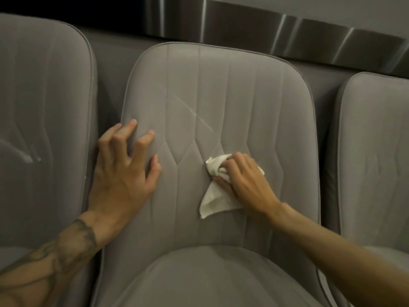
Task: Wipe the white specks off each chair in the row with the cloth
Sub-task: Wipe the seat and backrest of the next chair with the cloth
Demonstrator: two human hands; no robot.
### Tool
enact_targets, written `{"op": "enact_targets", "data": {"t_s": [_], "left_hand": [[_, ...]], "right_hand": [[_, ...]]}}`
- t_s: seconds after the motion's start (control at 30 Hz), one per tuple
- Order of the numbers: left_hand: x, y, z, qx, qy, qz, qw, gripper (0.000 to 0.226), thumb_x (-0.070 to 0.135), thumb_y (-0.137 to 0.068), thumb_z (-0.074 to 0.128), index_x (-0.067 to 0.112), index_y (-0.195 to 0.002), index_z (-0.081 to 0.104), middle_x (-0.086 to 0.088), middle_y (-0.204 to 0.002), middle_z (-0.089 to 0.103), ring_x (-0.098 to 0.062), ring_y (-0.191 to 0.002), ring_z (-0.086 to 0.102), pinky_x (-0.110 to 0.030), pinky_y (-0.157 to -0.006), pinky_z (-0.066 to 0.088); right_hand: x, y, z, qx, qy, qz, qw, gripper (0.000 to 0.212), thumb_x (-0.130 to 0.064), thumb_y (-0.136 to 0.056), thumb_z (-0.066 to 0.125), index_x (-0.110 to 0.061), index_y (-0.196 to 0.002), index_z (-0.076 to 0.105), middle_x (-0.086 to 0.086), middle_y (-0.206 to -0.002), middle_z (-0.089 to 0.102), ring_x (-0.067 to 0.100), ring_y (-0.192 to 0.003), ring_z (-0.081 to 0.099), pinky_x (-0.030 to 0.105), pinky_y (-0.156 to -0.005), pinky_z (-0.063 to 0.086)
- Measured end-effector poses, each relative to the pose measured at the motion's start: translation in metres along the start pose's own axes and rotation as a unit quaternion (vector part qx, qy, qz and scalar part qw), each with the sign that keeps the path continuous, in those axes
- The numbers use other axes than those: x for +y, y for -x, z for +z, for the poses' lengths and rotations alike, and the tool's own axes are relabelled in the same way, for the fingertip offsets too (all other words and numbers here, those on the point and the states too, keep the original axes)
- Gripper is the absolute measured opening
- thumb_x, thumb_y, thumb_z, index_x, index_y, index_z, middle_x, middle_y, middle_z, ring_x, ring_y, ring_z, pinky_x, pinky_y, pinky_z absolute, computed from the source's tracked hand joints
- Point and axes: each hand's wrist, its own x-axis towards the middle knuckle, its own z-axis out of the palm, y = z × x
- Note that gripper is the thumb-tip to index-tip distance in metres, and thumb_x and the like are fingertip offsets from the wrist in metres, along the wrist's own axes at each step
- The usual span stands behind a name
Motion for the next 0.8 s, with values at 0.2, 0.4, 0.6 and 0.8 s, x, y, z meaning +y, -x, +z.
{"op": "enact_targets", "data": {"t_s": [0.2, 0.4, 0.6, 0.8], "left_hand": [[0.000, 0.000, 0.000, 0.001, 0.004, -0.007, 1.000, 0.046, 0.028, -0.097, 0.056, 0.010, -0.140, 0.054, -0.024, -0.146, 0.041, -0.049, -0.133, 0.039, -0.055, -0.109, 0.042], [0.000, 0.000, 0.000, 0.000, -0.002, -0.003, 1.000, 0.045, 0.026, -0.098, 0.057, 0.009, -0.140, 0.054, -0.025, -0.146, 0.042, -0.049, -0.133, 0.040, -0.054, -0.113, 0.039], [-0.001, 0.001, 0.000, 0.000, -0.003, -0.004, 1.000, 0.046, 0.023, -0.097, 0.061, 0.010, -0.141, 0.053, -0.025, -0.146, 0.041, -0.049, -0.133, 0.039, -0.054, -0.113, 0.038], [-0.001, 0.000, 0.001, 0.003, -0.006, -0.002, 1.000, 0.046, 0.024, -0.097, 0.062, 0.009, -0.140, 0.054, -0.024, -0.146, 0.041, -0.049, -0.133, 0.040, -0.052, -0.112, 0.037]], "right_hand": [[0.006, -0.041, -0.003, 0.105, 0.023, 0.123, 0.987, 0.030, -0.035, -0.101, 0.057, -0.005, -0.096, 0.056, 0.013, -0.096, 0.051, 0.032, -0.087, 0.050, 0.043, -0.078, 0.043], [-0.025, 0.041, 0.022, -0.013, -0.002, -0.016, 1.000, 0.035, -0.032, -0.106, 0.045, -0.004, -0.100, 0.065, 0.013, -0.097, 0.058, 0.031, -0.082, 0.054, 0.045, -0.073, 0.046], [0.006, -0.029, 0.000, 0.113, 0.050, 0.107, 0.987, 0.028, -0.033, -0.102, 0.055, -0.006, -0.097, 0.059, 0.015, -0.096, 0.054, 0.033, -0.086, 0.050, 0.042, -0.078, 0.042], [-0.025, 0.046, 0.029, 0.006, 0.029, -0.033, 0.999, 0.028, -0.028, -0.105, 0.048, -0.004, -0.103, 0.064, 0.015, -0.097, 0.059, 0.034, -0.083, 0.055, 0.042, -0.076, 0.044]]}}
